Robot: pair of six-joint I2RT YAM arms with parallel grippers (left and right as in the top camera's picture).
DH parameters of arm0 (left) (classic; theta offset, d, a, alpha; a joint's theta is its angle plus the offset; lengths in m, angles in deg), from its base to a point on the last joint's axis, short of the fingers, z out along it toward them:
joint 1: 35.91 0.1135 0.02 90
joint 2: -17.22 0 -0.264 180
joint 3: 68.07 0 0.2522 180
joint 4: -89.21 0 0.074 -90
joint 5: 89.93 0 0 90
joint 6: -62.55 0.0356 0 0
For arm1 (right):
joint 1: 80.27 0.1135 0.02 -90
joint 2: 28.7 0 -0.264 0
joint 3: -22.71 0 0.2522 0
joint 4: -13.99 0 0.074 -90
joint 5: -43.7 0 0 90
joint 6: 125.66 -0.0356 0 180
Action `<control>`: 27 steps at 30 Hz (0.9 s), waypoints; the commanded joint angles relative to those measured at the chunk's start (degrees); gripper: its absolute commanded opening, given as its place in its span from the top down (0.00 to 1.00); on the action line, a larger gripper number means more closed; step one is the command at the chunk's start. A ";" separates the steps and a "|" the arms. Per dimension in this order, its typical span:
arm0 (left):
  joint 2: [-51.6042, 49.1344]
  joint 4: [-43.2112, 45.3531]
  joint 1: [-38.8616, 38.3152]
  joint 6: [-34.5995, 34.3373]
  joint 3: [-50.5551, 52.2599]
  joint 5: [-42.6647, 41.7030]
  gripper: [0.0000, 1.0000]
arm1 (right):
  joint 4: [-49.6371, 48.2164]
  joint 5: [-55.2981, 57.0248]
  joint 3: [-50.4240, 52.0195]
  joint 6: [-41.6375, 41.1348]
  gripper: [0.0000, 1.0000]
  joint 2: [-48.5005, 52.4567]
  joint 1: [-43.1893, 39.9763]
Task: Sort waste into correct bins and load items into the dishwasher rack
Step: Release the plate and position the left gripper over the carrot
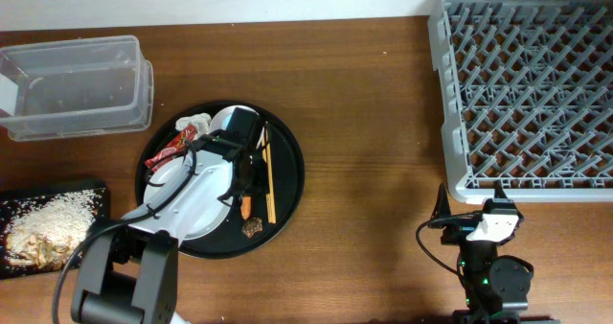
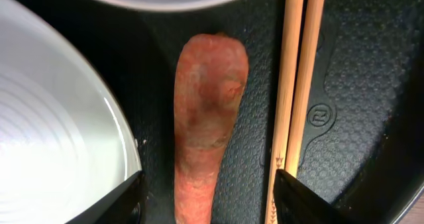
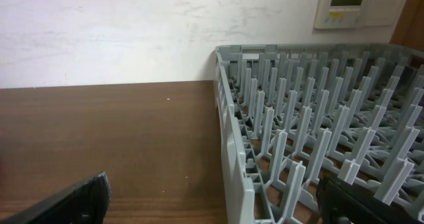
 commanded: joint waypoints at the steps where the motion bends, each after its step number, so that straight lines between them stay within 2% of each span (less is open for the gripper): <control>1: -0.09 1.64 0.04 1.68 0.46 -0.46 0.40 | 0.46 0.68 0.26 -0.02 0.02 -0.48 -0.37; 9: -0.37 3.91 0.00 2.27 0.50 0.02 0.40 | 0.46 0.68 0.26 -0.02 0.02 -0.48 -0.37; 21: -6.12 5.57 0.00 2.25 0.50 0.02 0.42 | 0.46 0.70 0.26 -0.02 0.02 -0.48 -0.37; 27: -6.12 5.81 0.00 2.25 0.50 0.00 0.57 | 0.46 0.68 0.26 -0.02 0.01 -0.48 -0.37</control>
